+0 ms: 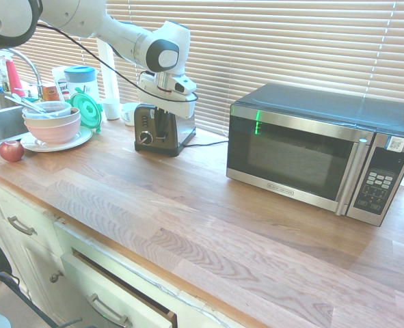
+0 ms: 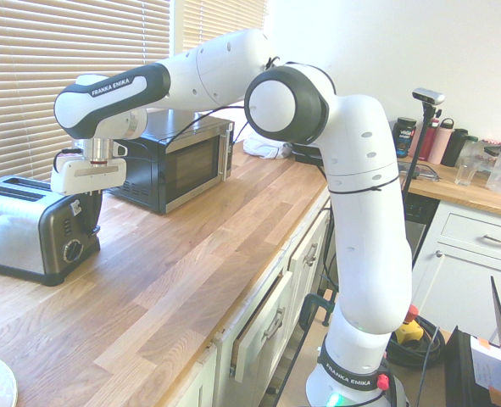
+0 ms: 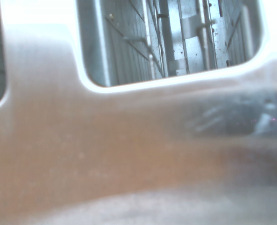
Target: Press the toaster
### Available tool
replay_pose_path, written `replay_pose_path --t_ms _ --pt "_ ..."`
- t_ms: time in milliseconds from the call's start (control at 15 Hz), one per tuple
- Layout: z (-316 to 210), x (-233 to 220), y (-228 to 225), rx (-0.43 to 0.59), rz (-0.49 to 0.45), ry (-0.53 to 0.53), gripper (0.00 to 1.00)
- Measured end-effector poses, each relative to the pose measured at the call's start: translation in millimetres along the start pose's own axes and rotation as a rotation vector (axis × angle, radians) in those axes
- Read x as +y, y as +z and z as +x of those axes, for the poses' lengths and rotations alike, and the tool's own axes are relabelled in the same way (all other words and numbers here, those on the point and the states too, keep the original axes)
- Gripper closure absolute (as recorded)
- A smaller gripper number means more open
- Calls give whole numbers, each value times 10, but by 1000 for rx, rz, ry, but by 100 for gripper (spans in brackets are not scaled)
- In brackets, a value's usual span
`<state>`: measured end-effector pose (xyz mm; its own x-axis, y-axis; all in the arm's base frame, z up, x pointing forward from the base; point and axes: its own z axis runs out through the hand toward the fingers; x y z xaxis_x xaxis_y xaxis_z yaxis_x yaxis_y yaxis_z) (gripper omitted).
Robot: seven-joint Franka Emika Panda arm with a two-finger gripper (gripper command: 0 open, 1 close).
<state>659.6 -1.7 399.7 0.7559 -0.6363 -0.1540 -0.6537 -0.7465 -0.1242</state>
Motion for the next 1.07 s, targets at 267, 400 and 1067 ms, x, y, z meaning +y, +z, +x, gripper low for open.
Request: replay_pose_path --t_ms 267,400,1067 --pt "56 46 167 -34 -13 14 100" --pt "56 46 167 -34 -13 14 100" --pt "35 26 64 -34 0 11 0"
